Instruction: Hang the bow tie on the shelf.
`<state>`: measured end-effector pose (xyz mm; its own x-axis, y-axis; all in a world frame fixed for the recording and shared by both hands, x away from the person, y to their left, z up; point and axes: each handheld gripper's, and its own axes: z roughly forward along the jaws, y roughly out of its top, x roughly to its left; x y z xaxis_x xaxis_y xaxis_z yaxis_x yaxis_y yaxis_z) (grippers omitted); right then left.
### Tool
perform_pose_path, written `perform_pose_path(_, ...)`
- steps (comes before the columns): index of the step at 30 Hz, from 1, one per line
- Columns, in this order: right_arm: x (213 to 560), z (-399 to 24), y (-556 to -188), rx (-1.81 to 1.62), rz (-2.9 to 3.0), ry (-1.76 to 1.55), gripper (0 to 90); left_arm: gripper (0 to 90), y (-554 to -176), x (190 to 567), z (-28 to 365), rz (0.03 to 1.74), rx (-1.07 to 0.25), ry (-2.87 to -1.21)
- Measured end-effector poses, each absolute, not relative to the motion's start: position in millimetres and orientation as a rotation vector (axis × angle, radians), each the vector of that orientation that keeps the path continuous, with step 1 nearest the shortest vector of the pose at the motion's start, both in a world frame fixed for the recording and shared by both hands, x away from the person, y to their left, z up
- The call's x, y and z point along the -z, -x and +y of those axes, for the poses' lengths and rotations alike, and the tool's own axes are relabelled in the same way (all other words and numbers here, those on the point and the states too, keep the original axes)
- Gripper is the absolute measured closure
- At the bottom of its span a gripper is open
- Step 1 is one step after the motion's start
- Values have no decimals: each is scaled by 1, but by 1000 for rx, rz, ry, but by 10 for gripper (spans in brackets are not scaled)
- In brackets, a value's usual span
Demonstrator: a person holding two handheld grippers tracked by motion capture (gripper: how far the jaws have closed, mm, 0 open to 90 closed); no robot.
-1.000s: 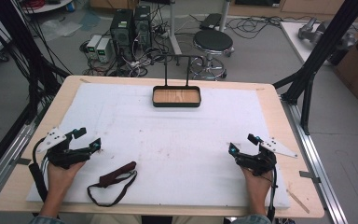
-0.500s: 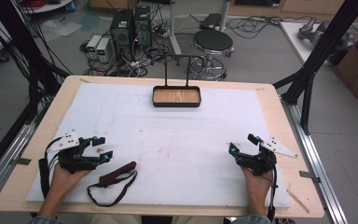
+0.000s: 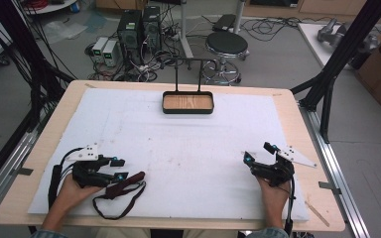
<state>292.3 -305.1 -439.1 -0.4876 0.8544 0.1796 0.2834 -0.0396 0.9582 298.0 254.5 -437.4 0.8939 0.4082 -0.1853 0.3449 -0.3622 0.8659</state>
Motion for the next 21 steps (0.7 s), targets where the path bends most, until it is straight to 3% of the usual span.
perform_pose_path(21,439,-305,-292,-1552,1759,-1203,63,601,-298,445,244,496,82,-2104)
